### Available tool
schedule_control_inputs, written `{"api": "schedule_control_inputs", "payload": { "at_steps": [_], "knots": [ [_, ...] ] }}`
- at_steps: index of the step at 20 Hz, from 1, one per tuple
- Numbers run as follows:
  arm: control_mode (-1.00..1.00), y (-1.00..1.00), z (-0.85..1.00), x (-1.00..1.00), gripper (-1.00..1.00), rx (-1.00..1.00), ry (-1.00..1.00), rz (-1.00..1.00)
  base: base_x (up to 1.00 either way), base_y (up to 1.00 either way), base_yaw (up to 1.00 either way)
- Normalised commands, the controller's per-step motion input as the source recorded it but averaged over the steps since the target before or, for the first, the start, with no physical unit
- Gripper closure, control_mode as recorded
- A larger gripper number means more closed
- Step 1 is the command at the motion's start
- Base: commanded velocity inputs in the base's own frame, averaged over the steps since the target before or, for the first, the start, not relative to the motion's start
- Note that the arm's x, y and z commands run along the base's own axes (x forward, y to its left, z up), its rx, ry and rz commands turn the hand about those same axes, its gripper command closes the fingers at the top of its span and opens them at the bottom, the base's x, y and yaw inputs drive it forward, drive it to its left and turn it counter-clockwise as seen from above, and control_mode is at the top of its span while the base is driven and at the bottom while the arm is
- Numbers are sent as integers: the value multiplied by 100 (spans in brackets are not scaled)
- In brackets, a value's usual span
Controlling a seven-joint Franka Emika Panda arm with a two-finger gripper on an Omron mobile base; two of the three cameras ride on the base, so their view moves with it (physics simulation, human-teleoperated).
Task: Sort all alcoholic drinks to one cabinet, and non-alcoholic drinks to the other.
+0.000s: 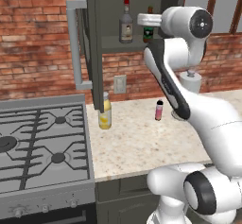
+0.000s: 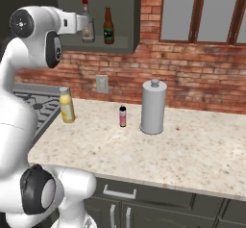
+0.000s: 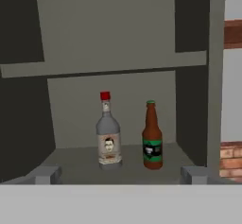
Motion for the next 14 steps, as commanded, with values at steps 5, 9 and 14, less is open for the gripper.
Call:
{"api": "schedule_control_inputs", "payload": {
  "at_steps": [5, 9, 14],
  "knots": [
    [-100, -23, -13, -93, -100, 0, 24, 2, 0, 0, 0],
    [-100, -1, -26, -87, -100, 4, 18, 8, 0, 0, 0],
    [-100, -3, -31, -73, -100, 5, 18, 11, 0, 0, 0]
  ]
}}
